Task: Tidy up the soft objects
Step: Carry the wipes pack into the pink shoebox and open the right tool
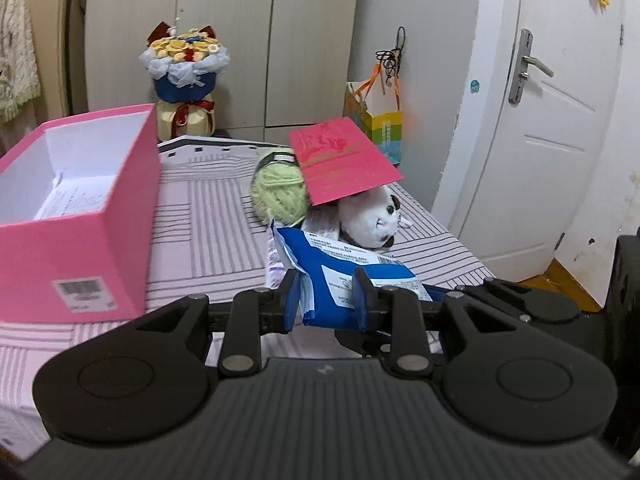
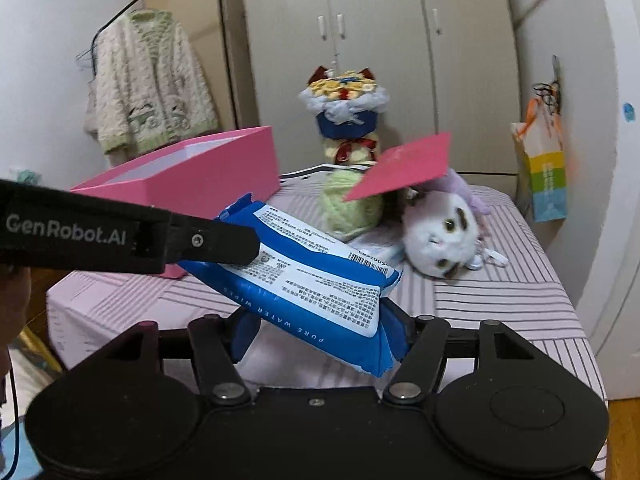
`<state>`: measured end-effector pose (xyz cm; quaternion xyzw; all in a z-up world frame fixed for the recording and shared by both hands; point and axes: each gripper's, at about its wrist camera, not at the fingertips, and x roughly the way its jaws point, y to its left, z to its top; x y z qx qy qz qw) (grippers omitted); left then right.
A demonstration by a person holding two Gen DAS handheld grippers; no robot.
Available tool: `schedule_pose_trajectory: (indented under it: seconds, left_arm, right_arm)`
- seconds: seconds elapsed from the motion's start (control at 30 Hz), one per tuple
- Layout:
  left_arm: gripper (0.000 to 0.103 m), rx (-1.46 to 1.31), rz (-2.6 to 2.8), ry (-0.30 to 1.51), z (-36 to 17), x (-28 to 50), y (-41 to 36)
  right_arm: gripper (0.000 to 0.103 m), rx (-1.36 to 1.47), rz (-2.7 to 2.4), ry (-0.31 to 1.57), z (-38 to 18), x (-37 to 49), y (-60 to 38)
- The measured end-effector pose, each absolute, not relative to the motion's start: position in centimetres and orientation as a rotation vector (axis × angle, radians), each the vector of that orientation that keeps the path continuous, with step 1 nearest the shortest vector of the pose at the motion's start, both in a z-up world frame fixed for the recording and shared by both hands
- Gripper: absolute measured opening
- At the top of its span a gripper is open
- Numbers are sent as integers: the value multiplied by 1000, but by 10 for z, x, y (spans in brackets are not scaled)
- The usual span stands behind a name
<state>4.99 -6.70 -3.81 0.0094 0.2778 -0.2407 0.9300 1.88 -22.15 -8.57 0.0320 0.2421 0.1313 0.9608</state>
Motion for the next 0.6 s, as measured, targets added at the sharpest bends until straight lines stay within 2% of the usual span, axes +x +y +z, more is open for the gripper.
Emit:
schedule_pose_trajectory:
  seconds: [0.6]
  left_arm:
    - [26,25,-319,596,16,-4,46]
  right_arm:
    - [70,-99,525,492,-31,-7,-112]
